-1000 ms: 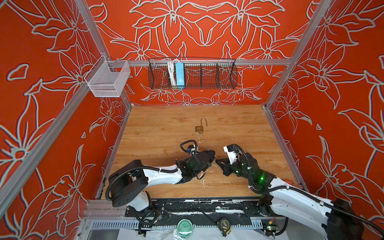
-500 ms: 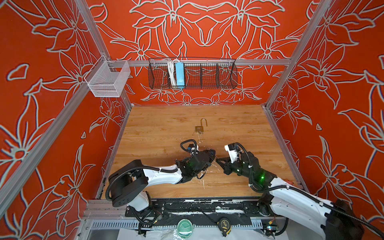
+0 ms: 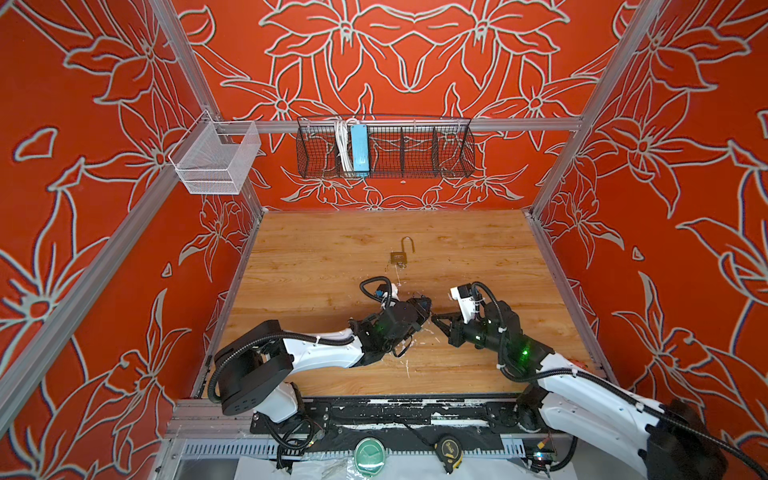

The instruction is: Unlock with the key

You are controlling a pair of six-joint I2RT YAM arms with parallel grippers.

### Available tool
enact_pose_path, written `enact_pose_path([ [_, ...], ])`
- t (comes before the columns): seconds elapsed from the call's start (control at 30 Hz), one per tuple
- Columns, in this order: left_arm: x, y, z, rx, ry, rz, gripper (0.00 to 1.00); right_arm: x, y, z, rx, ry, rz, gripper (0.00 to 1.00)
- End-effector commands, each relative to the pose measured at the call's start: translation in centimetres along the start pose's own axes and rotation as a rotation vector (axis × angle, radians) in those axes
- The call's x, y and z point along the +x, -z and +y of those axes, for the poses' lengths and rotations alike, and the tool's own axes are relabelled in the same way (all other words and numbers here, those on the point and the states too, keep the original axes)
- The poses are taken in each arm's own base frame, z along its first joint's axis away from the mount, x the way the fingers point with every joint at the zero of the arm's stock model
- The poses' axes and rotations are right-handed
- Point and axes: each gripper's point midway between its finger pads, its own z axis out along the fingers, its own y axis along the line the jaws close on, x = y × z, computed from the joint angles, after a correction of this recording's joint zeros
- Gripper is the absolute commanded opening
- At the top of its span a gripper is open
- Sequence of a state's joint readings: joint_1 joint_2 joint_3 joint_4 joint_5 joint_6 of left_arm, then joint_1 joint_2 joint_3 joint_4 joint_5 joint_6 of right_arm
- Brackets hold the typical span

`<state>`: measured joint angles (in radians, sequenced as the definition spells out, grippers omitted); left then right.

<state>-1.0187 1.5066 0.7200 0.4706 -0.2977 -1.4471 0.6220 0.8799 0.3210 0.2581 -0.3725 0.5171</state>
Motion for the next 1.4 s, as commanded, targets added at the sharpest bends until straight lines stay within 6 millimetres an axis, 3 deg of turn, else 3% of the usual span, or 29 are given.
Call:
enact_pose_path([
  [0.0,7.3,3.1,-5.7,0.205,-0.028,0.342,0.0,-7.3,1.0,3.5,-0.09,0.081,-0.223,0.02],
  [0.27,7.8,3.1,-6.2,0.19,-0.069,0.368,0.0,-7.9,0.8,3.4,-0.079,0.114,-0.214,0.05],
  [0.37,8.0,3.0,-6.7,0.197,-0.089,0.375,0.0,-8.1,0.8,3.8,-0.1,0.107,-0.216,0.12],
  [0.6,8.3,3.1,-6.4,0.174,-0.099,0.386,0.0,-8.6,1.3,3.7,-0.078,0.123,-0.229,0.12],
  [0.73,8.1,3.1,-5.3,0.127,-0.098,0.383,0.0,-9.2,1.5,3.9,-0.086,0.126,-0.232,0.0],
  [0.83,6.1,3.7,-2.1,-0.048,-0.103,0.294,0.0,-8.6,1.5,3.7,-0.08,0.112,-0.212,0.0],
  [1.0,0.5,7.2,3.7,-0.375,-0.162,0.064,0.0,-4.7,1.9,1.3,-0.002,0.047,-0.106,0.0],
  [1.03,-0.5,8.2,4.7,-0.437,-0.182,0.034,0.0,-3.5,2.2,0.6,0.032,0.031,-0.063,0.03],
  [1.1,-1.7,9.4,6.3,-0.531,-0.221,0.025,0.0,-1.5,3.0,-0.7,0.094,-0.007,-0.015,0.21],
  [1.17,-2.2,10.2,8.6,-0.628,-0.226,0.068,0.0,0.8,3.7,-2.7,0.191,-0.065,0.055,0.34],
  [1.27,-1.5,9.6,11.8,-0.679,-0.195,0.23,0.0,4.8,3.8,-4.1,0.249,-0.141,0.229,0.35],
  [1.37,-1.4,9.7,13.8,-0.731,-0.203,0.293,0.0,8.0,3.0,-3.4,0.182,-0.216,0.362,0.35],
])
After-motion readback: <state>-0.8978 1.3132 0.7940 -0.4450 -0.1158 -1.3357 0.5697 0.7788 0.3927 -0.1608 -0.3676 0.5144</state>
